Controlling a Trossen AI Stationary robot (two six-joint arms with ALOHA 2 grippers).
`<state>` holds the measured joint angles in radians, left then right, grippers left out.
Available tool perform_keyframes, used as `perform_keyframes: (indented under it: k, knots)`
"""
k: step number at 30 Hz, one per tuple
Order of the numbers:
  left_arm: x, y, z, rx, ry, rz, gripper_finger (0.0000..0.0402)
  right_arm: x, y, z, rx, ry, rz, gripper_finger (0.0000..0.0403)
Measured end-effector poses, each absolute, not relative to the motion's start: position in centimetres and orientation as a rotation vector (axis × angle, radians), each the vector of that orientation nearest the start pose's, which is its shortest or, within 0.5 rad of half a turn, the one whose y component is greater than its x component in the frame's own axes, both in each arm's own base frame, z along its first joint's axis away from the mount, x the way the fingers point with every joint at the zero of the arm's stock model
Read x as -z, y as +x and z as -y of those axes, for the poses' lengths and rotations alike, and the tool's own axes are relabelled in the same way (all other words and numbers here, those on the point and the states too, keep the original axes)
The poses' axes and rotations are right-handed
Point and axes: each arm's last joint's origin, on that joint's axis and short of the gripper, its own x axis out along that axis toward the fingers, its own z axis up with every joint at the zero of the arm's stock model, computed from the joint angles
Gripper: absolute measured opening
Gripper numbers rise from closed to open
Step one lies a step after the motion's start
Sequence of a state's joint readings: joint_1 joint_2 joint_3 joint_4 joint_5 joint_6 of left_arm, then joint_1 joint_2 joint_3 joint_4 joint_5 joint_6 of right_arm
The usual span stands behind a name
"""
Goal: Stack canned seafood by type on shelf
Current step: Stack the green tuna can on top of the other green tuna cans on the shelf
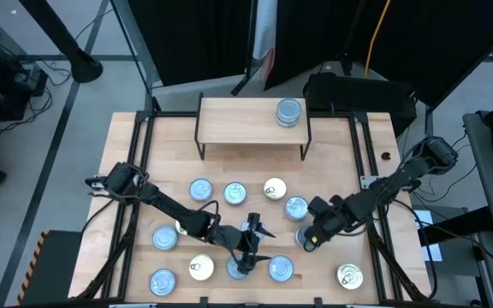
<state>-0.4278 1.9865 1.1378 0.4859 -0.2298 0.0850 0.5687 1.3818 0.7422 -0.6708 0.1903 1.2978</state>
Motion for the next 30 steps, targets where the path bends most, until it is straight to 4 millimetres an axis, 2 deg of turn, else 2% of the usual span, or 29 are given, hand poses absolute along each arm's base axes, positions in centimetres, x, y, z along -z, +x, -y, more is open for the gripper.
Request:
perform_keyframes:
  k: [5,10,30]
  knots:
    - [-16.7,38.8,16.9,0.210,0.202,-0.338,0.0313,-16.7,18.8,-13.4,0.480,0.663,-1.192,0.0000]
    - [-16.7,38.8,16.9,0.210,0.202,-0.337,0.0313,-16.3,18.4,-14.0,0.509,0.662,-1.199,0.0000]
    - [-16.7,38.8,17.0,0.209,0.197,-0.338,0.0313,-16.2,16.9,-13.8,0.604,0.561,-1.219,0.0000]
